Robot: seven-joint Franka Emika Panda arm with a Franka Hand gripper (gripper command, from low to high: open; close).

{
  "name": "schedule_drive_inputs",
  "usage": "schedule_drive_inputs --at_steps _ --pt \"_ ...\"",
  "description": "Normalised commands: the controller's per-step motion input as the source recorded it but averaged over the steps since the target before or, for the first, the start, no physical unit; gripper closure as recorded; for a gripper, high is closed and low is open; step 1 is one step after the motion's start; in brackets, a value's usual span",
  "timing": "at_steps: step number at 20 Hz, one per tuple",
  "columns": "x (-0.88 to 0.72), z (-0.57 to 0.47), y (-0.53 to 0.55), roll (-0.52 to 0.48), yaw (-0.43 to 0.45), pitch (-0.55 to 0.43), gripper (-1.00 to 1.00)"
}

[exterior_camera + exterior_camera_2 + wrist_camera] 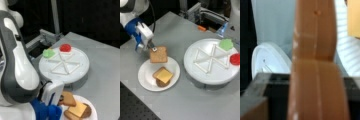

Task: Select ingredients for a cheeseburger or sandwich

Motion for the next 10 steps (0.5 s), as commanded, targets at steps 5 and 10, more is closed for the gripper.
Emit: schedule_drive_inputs --at_steps 5,10 --pt "0.39 -0.16 -0.15 0.205 0.129 -0.155 1.0" --pt "0.35 -0.24 -0.15 0.15 0.088 -0.15 1.0"
